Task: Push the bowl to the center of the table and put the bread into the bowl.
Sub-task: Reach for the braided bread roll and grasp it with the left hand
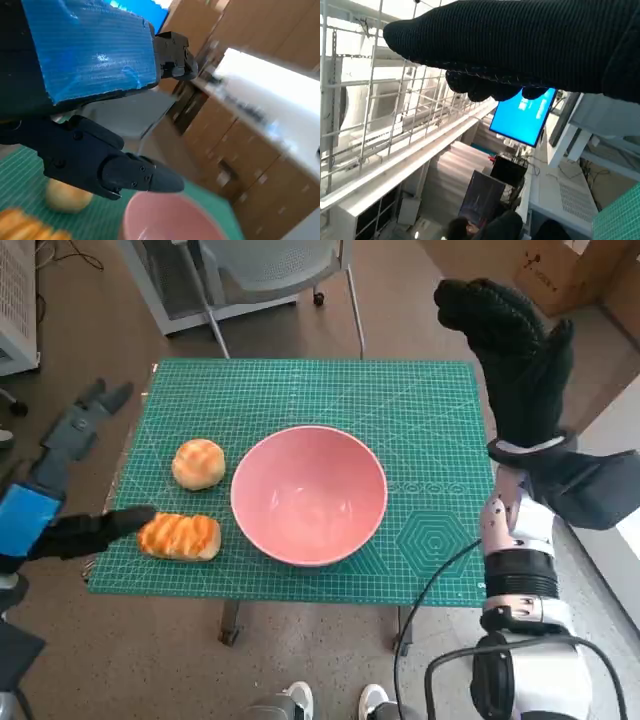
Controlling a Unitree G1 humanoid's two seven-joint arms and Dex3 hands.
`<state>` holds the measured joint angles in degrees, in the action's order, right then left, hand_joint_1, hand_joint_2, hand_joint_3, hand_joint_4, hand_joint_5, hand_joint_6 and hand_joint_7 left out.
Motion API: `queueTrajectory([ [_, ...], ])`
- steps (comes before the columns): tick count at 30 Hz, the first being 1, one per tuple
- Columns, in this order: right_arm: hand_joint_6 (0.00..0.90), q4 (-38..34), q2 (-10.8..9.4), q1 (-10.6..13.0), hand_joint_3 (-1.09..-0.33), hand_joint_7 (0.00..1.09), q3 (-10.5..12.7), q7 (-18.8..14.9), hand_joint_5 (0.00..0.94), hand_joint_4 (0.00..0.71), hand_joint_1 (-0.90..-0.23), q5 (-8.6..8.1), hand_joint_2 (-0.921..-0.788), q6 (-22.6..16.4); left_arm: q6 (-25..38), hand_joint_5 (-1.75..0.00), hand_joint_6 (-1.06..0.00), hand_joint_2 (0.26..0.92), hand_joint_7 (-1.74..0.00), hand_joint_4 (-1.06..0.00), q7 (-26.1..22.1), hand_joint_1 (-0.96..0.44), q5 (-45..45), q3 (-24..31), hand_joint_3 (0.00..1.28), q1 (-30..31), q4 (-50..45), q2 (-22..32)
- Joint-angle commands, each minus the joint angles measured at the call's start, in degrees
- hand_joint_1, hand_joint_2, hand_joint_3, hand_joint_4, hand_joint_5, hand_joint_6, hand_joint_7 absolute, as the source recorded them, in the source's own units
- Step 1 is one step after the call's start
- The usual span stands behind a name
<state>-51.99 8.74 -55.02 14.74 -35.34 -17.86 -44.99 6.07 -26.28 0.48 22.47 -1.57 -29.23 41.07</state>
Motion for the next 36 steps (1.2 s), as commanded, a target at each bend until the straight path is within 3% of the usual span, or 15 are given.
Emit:
queueTrajectory([
  [1,0.391,-0.41,0.01,0.96,-0.585,0.04,-0.23,-0.84,0.010,0.293,-0.569,-0.58,-0.921,1.37,9.85,-0.02,0.00,0.720,-0.52,-0.09,-3.63,-0.25,1.17,-2.77,0.04,0.37,-5.46,4.07],
  [4,0.392,-0.90,0.08,0.67,-0.583,0.04,-0.20,-1.05,0.010,0.295,-0.569,-0.59,-0.921,1.59,15.76,-0.01,-0.02,0.706,-0.47,-0.09,-5.32,-0.11,2.26,-4.74,0.04,-0.08,-7.52,6.20],
  [7,0.394,-1.35,0.10,0.38,-0.580,0.04,-0.10,-1.38,0.011,0.301,-0.568,-0.71,-0.921,1.92,22.08,0.00,-0.09,0.702,-0.29,-0.07,-7.15,0.06,4.37,-7.85,0.04,-1.01,-8.54,9.07],
  [12,0.400,-1.58,-0.05,0.20,-0.572,0.04,-0.02,-1.82,0.012,0.307,-0.571,-0.86,-0.921,2.16,28.94,0.00,-0.17,0.712,-0.11,-0.05,-8.15,0.14,10.00,-14.66,0.05,-3.04,-7.91,12.95],
  [22,0.405,-1.48,-0.25,0.34,-0.564,0.04,0.10,-2.41,0.009,0.310,-0.577,-1.27,-0.921,2.45,31.98,0.00,-0.21,0.718,-0.04,-0.05,-7.61,0.18,17.16,-22.96,0.05,-6.71,-4.35,13.26],
  [36,0.400,-1.16,0.15,1.12,-0.556,0.03,0.17,-2.79,0.003,0.305,-0.588,-1.59,-0.921,1.99,32.77,0.00,-0.25,0.722,-0.02,-0.06,-8.01,0.15,21.36,-28.24,0.05,-9.53,0.88,12.20],
])
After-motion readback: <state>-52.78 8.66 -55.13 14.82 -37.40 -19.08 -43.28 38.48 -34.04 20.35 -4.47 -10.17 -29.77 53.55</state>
